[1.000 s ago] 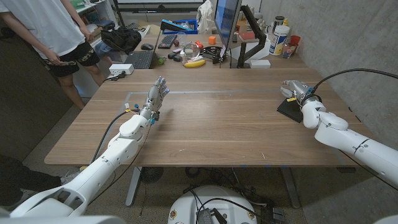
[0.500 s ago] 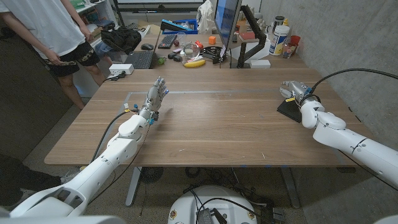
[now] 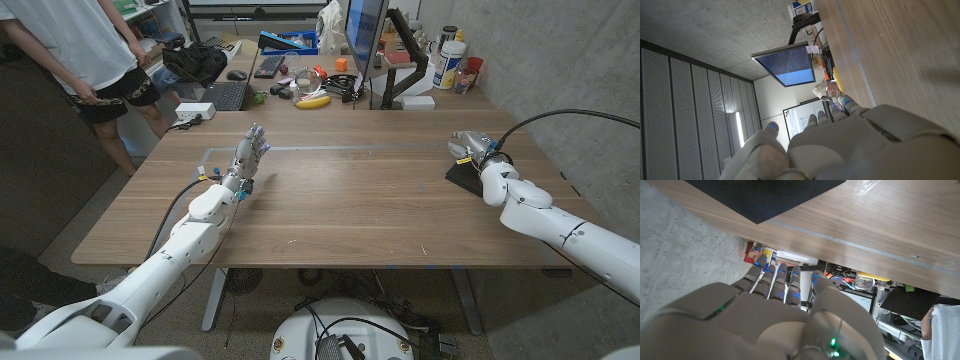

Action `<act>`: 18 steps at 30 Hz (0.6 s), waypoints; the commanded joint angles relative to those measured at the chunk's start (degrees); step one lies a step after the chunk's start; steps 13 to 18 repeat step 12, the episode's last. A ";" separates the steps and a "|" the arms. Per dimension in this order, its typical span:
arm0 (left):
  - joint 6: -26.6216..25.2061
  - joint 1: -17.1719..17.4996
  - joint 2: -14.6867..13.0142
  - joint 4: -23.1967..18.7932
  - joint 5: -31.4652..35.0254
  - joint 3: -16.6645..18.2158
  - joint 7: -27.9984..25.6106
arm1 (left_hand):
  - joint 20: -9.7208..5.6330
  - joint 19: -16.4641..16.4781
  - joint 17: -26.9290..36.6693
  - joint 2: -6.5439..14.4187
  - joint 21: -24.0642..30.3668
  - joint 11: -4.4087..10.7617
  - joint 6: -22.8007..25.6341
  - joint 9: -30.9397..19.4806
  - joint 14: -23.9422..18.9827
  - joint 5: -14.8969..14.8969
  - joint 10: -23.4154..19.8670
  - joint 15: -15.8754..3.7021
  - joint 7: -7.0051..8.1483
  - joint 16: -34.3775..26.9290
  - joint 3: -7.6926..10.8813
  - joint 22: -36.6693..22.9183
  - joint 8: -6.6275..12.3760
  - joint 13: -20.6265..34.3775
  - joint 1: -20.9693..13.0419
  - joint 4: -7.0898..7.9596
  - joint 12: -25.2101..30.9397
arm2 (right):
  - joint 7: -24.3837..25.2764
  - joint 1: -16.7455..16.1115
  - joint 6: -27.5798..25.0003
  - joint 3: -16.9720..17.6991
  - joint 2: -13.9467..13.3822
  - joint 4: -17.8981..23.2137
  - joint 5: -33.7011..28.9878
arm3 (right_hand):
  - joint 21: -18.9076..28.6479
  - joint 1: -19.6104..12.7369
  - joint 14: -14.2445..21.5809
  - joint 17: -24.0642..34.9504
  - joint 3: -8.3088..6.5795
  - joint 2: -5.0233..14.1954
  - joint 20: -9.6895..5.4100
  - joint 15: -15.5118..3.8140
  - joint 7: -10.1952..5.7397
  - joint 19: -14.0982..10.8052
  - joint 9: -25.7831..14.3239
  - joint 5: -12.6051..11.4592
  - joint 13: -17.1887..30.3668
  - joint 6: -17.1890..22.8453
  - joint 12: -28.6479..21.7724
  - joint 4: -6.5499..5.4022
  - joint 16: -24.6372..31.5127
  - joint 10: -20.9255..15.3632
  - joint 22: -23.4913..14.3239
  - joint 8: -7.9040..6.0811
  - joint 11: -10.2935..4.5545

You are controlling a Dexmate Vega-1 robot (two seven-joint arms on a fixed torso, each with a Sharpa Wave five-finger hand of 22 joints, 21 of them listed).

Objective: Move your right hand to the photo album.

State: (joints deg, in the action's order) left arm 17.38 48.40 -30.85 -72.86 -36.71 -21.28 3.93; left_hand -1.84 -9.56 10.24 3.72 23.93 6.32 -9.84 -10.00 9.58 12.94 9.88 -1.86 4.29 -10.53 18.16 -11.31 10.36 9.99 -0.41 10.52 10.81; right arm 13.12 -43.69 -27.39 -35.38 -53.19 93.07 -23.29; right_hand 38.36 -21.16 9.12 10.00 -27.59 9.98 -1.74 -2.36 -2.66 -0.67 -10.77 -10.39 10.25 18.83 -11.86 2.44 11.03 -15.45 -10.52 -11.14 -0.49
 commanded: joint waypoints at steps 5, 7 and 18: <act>-0.34 0.64 -0.74 -0.72 -0.38 0.34 0.33 | -4.58 -5.01 0.23 5.23 -0.10 -0.06 -3.33 -0.24 4.31 0.22 0.84 -3.09 0.08 -0.27 -0.28 -0.22 0.33 0.24 -0.34 -0.07 0.38 | -1.09 0.61 -1.81 -1.50 0.33 0.37 -1.73 | -0.22 -0.72 0.59 0.22 0.22 0.25 -3.10 -0.48 -0.16 -0.49 -0.26 -0.27 0.22 0.14 -0.09 0.02 0.22 -0.30 -0.15 0.13 -0.17; -0.33 0.67 -0.73 -0.72 -0.35 0.34 0.25 | -4.58 -5.02 0.23 5.24 -0.11 -0.07 -3.35 -0.24 4.33 0.23 0.85 -3.09 0.06 -0.26 -0.29 -0.22 0.32 0.24 -0.34 -0.07 0.38 | -1.22 0.71 -1.79 -1.63 0.41 0.19 -1.80 | -0.25 -0.78 0.59 0.22 0.25 0.25 -3.08 -0.49 -0.16 -0.49 -0.26 -0.28 0.22 0.14 -0.09 0.04 0.21 -0.32 -0.15 0.13 -0.03; -0.31 0.72 -0.82 -0.84 -0.07 0.32 -0.06 | -4.59 -5.02 0.23 5.25 -0.12 -0.09 -3.35 -0.24 4.35 0.23 0.87 -3.09 0.08 -0.25 -0.30 -0.22 0.32 0.24 -0.34 -0.07 0.37 | -1.10 1.10 -1.23 -1.89 0.81 -0.57 -1.87 | -0.29 -0.86 0.60 0.21 0.29 0.25 -3.09 -0.53 -0.14 -0.48 -0.26 -0.29 0.22 0.16 -0.08 0.06 0.20 -0.29 -0.16 0.12 -0.08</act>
